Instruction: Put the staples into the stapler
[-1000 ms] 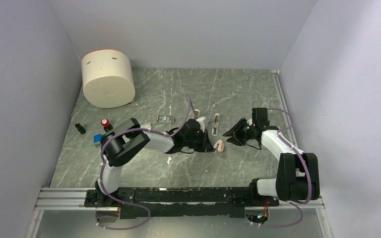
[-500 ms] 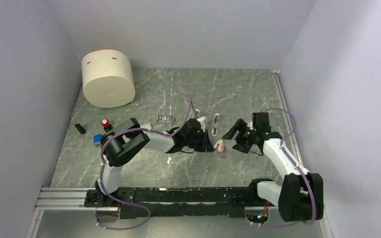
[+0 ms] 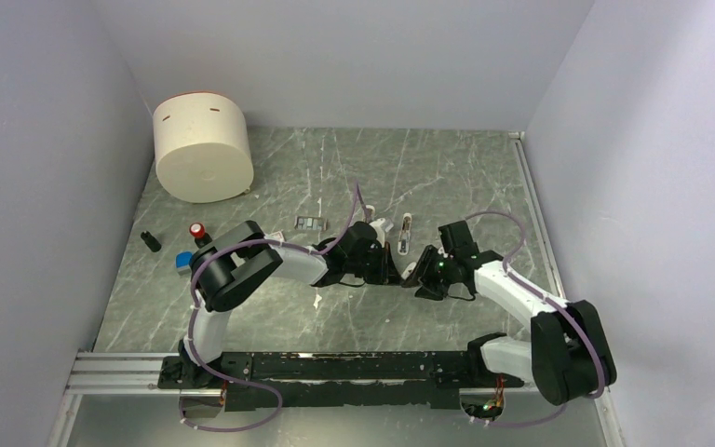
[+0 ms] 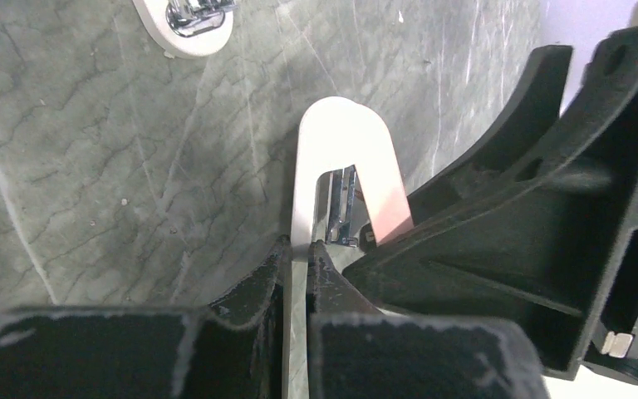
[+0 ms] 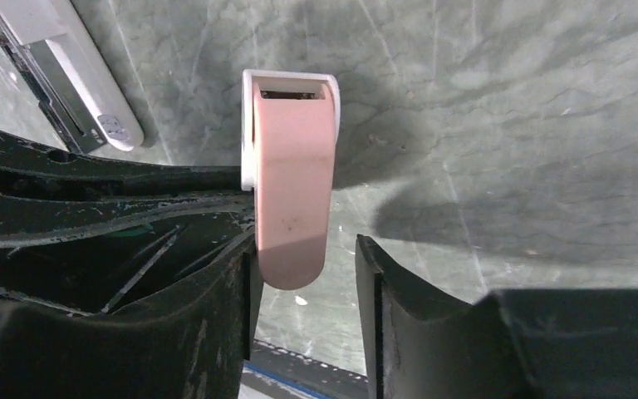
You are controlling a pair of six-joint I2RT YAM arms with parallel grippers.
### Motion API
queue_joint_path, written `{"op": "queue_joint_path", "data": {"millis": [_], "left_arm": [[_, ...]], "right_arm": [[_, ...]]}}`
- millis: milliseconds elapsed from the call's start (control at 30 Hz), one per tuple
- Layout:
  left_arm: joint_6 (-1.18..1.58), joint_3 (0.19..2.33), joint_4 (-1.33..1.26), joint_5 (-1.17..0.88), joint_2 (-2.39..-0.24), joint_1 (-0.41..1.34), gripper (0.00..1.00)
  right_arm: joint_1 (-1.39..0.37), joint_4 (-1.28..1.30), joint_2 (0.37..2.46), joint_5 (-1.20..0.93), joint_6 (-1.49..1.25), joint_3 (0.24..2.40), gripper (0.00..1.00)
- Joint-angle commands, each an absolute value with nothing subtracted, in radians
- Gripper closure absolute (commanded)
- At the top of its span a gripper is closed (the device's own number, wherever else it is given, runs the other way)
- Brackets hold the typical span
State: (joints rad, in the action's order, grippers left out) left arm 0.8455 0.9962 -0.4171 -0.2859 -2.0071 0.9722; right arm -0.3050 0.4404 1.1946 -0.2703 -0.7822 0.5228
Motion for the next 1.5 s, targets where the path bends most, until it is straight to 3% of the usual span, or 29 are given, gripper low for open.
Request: {"op": "queue_joint_path", "data": {"millis": [0, 267, 600, 1033, 1267, 1467], "left_arm": [[0.844, 0.996, -0.380, -0.299, -2.034, 0.967, 0.95], [0.844, 0.983, -0.382, -0.299, -2.028, 0.966, 0.95], [0.841, 0.976, -0.384, -0.296, -2.023, 0.965, 0.95], [0.833, 0.983, -0.374, -0.304, -2.031, 0.965, 0.95], [0.841, 0.985, -0.375, -0.304, -2.035, 0.965, 0.95], [0.856, 0.988, -0.378, -0.304, -2.045, 0.965, 0.95]], "right_arm": [[-0.324, 0.363, 1.202, -0.236, -0.862, 0.484, 0.56], [-0.324, 0.385, 1.108, -0.069, -0.959, 0.490, 0.64], [-0.312, 0.472, 1.110, 0.113, -0.939, 0.574, 0.64], [-0.265, 0.387, 1.164, 0.058, -0.908, 0.567, 0.55], [-0.265, 0.385, 1.109, -0.133, -0.738, 0.564, 0.27], [-0.293, 0.484, 1.076, -0.192, -0.683, 0.559, 0.21]]}}
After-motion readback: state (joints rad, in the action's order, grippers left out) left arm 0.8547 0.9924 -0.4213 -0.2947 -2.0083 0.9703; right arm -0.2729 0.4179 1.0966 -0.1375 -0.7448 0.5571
